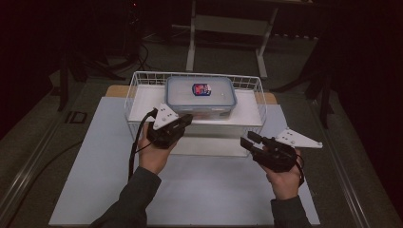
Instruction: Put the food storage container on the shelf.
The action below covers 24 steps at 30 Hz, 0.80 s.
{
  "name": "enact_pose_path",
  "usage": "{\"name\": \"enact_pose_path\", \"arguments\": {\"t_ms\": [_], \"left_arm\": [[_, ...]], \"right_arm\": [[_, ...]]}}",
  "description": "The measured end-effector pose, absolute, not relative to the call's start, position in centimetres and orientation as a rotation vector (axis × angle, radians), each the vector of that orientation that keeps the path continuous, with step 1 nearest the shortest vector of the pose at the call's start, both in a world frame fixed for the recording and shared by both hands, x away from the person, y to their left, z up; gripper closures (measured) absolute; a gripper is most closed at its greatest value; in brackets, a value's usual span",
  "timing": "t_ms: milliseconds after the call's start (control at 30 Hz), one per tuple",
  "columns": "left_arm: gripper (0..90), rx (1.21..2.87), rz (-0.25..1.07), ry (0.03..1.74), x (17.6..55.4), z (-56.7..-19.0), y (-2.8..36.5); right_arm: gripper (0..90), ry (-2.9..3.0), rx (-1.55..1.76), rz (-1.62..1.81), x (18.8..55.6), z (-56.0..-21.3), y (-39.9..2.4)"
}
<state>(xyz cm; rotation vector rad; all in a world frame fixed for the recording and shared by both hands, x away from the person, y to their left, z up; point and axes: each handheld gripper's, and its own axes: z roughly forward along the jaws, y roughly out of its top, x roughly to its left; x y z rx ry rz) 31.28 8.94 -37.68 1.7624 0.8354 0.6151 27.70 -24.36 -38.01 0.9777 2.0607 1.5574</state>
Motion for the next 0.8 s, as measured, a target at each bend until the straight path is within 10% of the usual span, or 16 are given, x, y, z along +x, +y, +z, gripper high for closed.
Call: {"name": "enact_pose_path", "arguments": {"t_ms": [800], "left_arm": [[60.5, 1.83, 0.446, 0.825, 28.1, -41.5, 15.0]], "right_arm": [[52.2, 2.219, 0.979, 1.313, 26.1, -42.9, -26.4]]}}
